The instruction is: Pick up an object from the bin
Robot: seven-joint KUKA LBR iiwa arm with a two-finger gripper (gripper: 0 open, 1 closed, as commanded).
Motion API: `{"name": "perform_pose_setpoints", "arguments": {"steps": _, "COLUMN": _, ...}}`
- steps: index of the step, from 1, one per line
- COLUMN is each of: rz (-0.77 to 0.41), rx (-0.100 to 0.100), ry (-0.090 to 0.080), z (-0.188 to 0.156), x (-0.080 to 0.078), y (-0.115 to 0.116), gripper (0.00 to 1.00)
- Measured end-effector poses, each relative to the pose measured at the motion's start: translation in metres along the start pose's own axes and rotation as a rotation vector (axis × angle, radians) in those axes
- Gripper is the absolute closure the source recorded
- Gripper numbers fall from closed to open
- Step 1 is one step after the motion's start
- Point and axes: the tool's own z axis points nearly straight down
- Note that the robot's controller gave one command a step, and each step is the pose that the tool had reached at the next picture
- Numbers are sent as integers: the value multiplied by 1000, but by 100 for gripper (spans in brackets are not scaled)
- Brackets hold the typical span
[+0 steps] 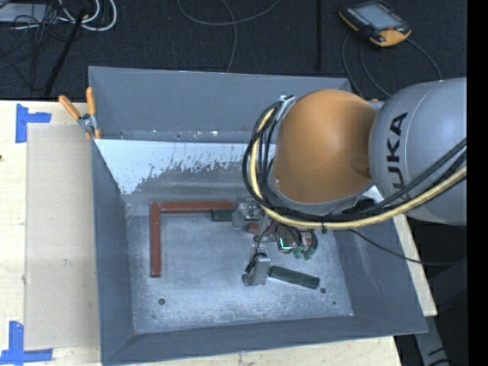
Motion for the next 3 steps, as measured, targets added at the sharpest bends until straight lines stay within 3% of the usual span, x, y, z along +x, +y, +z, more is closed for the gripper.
{"name": "perform_pose_setpoints", "arguments": {"steps": 1, "rz": 4, "rx": -2, "ry": -7, "z": -4, "x": -1, "y": 0, "gripper": 0}}
{"name": "perform_pose_setpoints", "arguments": {"steps": 2, "rz": -10, "rx": -2, "ry": -13, "z": 71, "x": -2, "y": -56, "gripper": 0}}
{"name": "perform_pose_setpoints", "arguments": {"steps": 3, "rz": -161, "rx": -1, "ry": -8, "z": 80, "x": 3, "y": -116, "gripper": 0}}
